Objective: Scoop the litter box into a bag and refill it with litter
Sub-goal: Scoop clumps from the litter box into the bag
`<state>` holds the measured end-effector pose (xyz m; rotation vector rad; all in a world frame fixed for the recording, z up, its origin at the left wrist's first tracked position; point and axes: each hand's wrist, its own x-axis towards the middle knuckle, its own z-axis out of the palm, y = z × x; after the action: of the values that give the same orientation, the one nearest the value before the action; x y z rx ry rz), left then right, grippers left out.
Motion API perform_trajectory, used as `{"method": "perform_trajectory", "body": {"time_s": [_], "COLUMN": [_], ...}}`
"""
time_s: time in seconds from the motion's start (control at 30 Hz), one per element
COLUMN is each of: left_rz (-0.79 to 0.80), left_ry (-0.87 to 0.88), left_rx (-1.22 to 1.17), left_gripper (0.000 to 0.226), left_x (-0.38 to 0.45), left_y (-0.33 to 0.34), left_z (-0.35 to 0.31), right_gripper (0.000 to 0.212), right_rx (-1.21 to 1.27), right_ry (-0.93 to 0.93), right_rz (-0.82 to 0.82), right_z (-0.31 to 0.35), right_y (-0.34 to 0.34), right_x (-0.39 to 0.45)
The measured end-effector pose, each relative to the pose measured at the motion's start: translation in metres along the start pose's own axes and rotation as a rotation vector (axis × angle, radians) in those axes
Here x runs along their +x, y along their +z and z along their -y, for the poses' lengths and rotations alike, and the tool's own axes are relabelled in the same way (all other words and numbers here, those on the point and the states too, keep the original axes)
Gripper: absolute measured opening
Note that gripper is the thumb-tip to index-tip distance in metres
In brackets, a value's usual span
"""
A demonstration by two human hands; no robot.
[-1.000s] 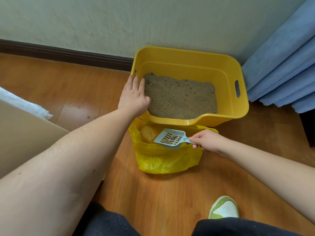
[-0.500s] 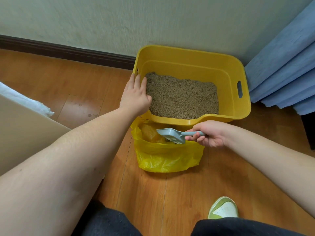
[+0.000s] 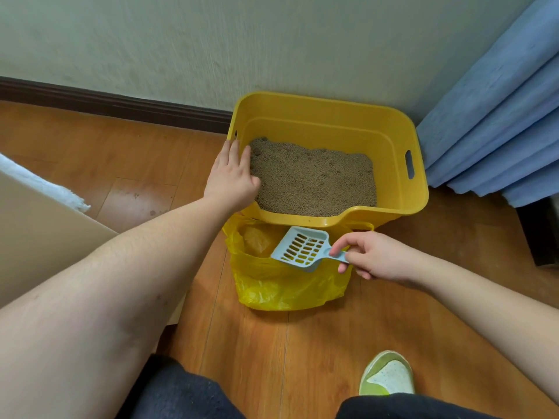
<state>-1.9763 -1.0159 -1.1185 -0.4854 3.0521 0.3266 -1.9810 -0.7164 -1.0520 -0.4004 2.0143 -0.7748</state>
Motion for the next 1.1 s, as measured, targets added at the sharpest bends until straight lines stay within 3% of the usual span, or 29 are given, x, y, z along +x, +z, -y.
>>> {"method": "perform_trajectory", "body": {"time_s": [0.13, 0.3, 0.47, 0.9, 1.1], "left_rz": [-0.008, -0.004, -0.047, -0.053, -0.072], "left_ry": [-0.006, -0.017, -0.005, -0.024, -0.033], "left_rx": [-0.003, 0.051, 0.065, 0.062, 0.055], "left_gripper": [0.068, 0.07, 0.074, 0.072, 0.072], "left_x": [0.001, 0.003, 0.003, 0.007, 0.007], "left_y": [0.0, 0.003, 0.006, 0.01, 0.01], "left_z": [0.0, 0.0, 0.002, 0.001, 0.0], "right_gripper": [0.029, 0.026, 0.016, 0.024, 0.023], "right_rx": [0.059, 0.047, -0.207, -0.215, -0.372], "right_ry": [-0.096, -0.099, -0.019, -0.064, -0.092], "right_rz": [-0.079, -0.295, -0.482, -0.344, -0.292], "right_z": [-0.001, 0.008, 0.019, 0.034, 0.069], "right_y": [-0.017, -0.057, -0.1, -0.101, -0.105], "right_x": [-0.002, 0.02, 0.073, 0.228, 0.266]}}
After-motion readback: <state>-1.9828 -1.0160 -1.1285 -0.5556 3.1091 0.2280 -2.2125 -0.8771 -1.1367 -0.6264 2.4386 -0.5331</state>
